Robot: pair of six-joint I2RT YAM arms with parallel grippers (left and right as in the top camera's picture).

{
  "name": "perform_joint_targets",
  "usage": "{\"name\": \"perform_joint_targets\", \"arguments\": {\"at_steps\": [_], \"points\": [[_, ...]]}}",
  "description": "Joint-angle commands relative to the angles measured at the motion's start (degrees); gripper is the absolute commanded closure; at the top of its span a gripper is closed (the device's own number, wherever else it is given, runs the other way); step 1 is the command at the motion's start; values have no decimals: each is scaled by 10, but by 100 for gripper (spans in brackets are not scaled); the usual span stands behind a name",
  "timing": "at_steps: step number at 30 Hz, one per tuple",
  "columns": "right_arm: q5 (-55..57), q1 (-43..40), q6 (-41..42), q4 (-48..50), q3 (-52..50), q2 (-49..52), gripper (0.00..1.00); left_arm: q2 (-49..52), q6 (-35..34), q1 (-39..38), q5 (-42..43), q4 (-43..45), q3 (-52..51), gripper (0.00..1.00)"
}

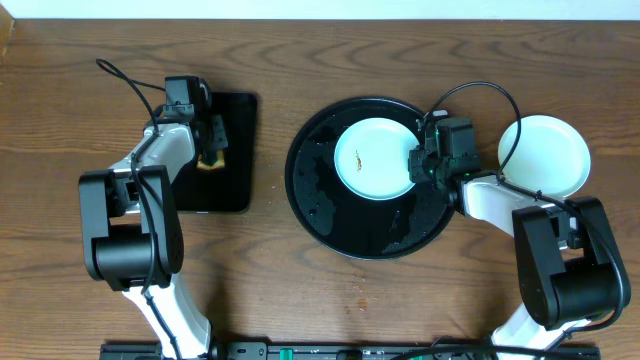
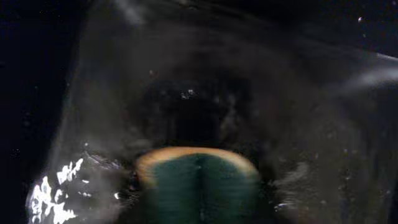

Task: Clean dirty plates on tray and stack at the side
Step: 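Grasp the sponge on the black tray with the left gripper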

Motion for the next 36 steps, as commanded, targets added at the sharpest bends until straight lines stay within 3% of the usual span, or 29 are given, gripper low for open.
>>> {"name": "perform_joint_targets", "arguments": {"at_steps": [1,3,5,7,9,10,11,12,13,14,15,17,18,19,20,21,22,23,24,26,27,28,29,31,32,33,34,35,36], "points": [[8,2,1,-5,-2,14,88,13,-3,2,-5,-23,-6,27],[8,2,1,-4,-2,14,88,13,-3,1,-5,-51,-6,39],[8,2,1,-4,-2,14,87,13,-3,2,-5,-83,-6,73],[8,2,1,-4,-2,14,87,13,-3,1,-5,-101,-6,92],[8,2,1,-4,-2,14,87,13,-3,2,-5,-108,-6,93],[8,2,1,-4,-2,14,87,13,-3,2,-5,-109,-6,92],[8,2,1,-4,-2,14,87,13,-3,2,-5,-110,-6,70],[8,2,1,-4,-2,14,87,13,-3,2,-5,-111,-6,35],[8,2,1,-4,-2,14,87,13,-3,2,-5,-118,-6,38],[8,2,1,-4,-2,14,87,13,-3,1,-5,-129,-6,78],[8,2,1,-4,-2,14,86,13,-3,2,-5,-139,-6,92],[8,2,1,-4,-2,14,85,13,-3,2,-5,-160,-6,93],[8,2,1,-3,-2,14,85,13,-3,2,-5,-170,-6,84],[8,2,1,-3,-2,14,85,13,-3,2,-5,-180,-6,47],[8,2,1,-3,-2,14,85,13,-3,1,-5,-189,-6,27],[8,2,1,-2,-2,14,85,13,-3,2,-5,-200,-6,34],[8,2,1,-2,-2,14,85,13,-3,2,-5,-207,-6,53],[8,2,1,-2,-2,14,84,13,-3,2,-5,-213,-6,61],[8,2,1,-2,-2,14,84,13,-3,2,-5,-216,-6,61],[8,2,1,-2,-2,14,83,13,-3,2,-5,-219,-6,29],[8,2,1,-2,-2,14,83,13,-3,1,-5,-220,-6,36],[8,2,1,-2,-2,14,83,13,-3,1,-5,-221,-6,71],[8,2,1,-2,-2,14,83,13,-3,2,-5,-223,-6,92],[8,2,1,-2,-2,14,83,13,-3,2,-5,-223,-6,92],[8,2,1,-2,-2,14,83,13,-3,2,-5,-221,-6,92],[8,2,1,-2,-2,14,83,13,-3,2,-5,-215,-6,72],[8,2,1,-2,-2,14,83,13,-3,2,-5,-206,-6,30],[8,2,1,-1,-2,14,83,13,-3,2,-5,-195,-6,18],[8,2,1,-1,-2,14,83,13,-3,2,-5,-183,-6,15]]}}
